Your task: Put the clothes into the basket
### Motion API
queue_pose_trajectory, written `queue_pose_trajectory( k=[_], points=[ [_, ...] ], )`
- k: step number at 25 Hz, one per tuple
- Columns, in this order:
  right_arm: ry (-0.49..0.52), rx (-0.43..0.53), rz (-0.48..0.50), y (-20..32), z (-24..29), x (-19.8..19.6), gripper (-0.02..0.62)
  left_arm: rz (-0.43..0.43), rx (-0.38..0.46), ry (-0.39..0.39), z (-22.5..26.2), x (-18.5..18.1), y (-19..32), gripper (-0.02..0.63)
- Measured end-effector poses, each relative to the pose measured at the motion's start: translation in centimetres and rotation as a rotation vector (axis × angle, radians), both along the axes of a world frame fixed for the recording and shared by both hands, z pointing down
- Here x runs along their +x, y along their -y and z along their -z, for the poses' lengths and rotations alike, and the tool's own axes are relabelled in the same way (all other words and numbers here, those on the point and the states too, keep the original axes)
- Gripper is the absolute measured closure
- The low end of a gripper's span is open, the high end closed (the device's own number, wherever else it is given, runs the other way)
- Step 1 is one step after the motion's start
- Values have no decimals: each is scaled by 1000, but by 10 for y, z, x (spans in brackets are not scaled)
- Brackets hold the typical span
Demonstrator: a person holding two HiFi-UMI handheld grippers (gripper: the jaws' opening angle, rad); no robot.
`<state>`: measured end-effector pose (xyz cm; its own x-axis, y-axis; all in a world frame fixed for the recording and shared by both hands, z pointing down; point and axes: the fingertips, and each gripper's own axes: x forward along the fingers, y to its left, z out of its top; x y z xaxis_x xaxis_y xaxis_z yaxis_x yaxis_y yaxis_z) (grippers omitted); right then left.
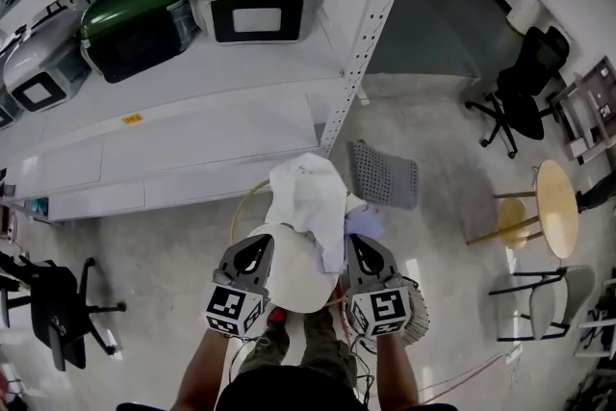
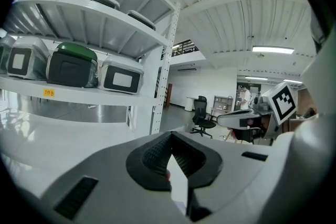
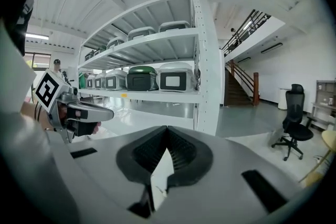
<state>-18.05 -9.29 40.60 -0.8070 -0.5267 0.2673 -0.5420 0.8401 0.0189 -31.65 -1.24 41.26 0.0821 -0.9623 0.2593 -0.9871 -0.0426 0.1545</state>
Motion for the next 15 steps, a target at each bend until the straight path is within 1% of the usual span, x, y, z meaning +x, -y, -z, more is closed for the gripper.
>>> queue_pose_trajectory(
  k=[4, 11, 15],
  points=[
    [-16, -15, 55, 35, -20, -14, 571, 40, -19, -10, -14, -1, 26, 606],
    [-57, -109, 138, 77, -81, -26, 571, 136, -76, -32, -59, -8, 61, 605],
    [-83, -158, 165, 93, -117, -28, 571, 156, -119, -39, -92, -7, 73, 606]
  ],
)
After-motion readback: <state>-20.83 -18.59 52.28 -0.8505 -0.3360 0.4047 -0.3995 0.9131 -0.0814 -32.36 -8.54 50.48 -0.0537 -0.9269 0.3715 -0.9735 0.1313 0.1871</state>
